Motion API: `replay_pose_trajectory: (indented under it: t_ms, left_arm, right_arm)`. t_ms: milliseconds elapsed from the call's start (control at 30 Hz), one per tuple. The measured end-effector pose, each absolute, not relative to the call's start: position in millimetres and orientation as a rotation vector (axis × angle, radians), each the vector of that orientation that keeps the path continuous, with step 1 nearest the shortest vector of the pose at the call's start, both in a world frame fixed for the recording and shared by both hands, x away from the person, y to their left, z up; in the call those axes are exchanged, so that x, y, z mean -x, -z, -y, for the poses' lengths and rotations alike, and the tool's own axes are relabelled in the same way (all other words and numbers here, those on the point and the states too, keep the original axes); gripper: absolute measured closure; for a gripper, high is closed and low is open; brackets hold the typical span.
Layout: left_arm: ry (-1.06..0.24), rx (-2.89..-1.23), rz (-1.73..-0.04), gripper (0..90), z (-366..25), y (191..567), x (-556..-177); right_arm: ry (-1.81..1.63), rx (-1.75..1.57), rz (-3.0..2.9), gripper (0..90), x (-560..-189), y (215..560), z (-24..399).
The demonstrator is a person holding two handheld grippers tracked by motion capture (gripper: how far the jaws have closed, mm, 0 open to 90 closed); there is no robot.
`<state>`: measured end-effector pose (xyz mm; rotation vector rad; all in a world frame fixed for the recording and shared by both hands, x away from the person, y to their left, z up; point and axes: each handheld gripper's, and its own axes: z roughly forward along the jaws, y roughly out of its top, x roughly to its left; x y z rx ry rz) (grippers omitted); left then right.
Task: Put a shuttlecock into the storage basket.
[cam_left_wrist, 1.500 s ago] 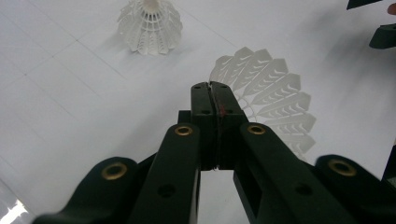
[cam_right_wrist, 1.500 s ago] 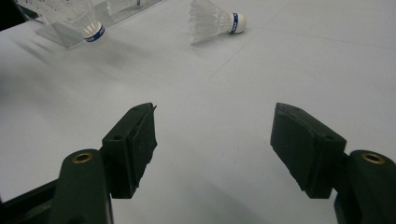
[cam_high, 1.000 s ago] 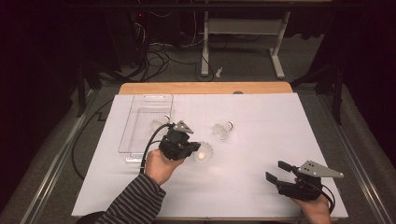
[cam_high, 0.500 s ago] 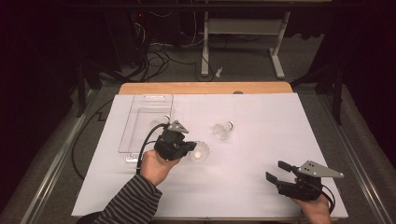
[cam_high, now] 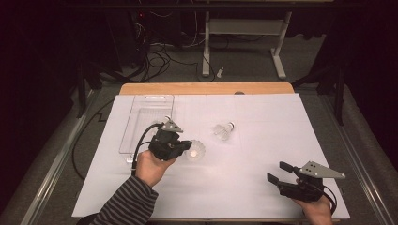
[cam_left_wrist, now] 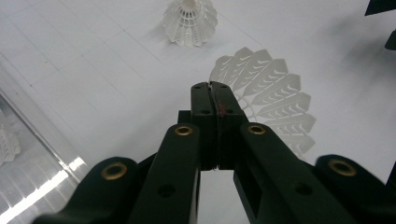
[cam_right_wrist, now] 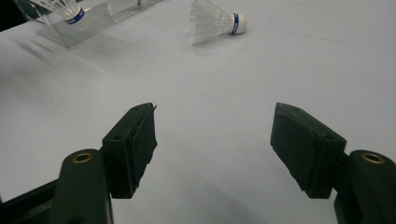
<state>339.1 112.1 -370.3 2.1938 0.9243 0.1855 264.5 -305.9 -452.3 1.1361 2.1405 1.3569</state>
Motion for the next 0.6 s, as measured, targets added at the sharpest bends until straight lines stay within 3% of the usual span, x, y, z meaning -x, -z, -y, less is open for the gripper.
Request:
replay_pose_trajectory:
  t_ms: [600]
  left_arm:
    - [-0.203,-2.153,-0.963,89.4,-128.5,360.7,-337.7]
  right_arm:
    - [-1.358,-1.136,-2.141,31.6,-264.7,452.4,306.0]
